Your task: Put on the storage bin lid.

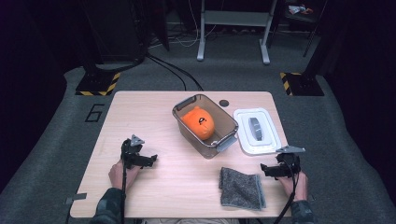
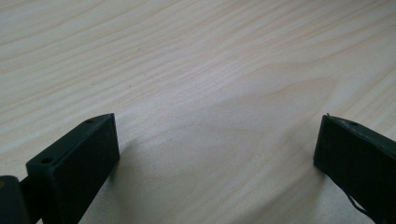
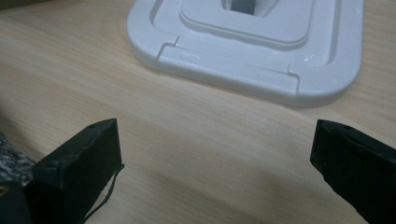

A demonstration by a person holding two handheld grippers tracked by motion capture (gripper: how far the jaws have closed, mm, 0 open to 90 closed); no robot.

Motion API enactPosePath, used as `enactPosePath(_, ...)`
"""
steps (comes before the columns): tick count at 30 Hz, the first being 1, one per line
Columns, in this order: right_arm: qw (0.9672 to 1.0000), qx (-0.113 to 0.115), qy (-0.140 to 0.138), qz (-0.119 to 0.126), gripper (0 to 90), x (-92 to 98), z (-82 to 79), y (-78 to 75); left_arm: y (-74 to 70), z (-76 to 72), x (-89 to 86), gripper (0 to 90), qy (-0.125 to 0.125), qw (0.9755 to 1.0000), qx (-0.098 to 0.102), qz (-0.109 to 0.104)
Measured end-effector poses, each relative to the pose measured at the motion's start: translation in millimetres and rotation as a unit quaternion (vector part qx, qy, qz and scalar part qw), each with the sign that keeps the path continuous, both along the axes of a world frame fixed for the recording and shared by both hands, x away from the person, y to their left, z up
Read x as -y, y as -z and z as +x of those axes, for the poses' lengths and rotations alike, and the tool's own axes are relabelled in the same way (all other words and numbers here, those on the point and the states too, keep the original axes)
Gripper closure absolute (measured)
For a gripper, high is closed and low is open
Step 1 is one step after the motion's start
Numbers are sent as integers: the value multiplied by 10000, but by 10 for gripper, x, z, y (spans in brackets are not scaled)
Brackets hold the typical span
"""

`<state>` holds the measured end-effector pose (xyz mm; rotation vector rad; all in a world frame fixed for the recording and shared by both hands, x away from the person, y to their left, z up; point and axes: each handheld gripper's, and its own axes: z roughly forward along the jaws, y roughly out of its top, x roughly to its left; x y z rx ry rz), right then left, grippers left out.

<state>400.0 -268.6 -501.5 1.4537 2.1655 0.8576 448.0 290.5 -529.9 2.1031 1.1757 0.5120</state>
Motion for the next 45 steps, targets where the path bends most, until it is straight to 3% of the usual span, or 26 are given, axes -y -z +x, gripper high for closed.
enactPosePath(17,9997,175,-140,60,23,-133,408,-366,-4,9,-4,0,-55,10000,-12,23)
enactPosePath(33,9999,-129,-48,23,56,-271,975,-342,0,10,-1,0,-112,9999,4,-7)
enactPosePath(41,9998,-36,186,-37,217,-309,1190,-328,0,11,-2,0,-111,9999,4,-3)
enactPosePath(45,9993,38,302,-230,309,-339,1268,-285,-1,10,-2,0,-113,9999,-8,0)
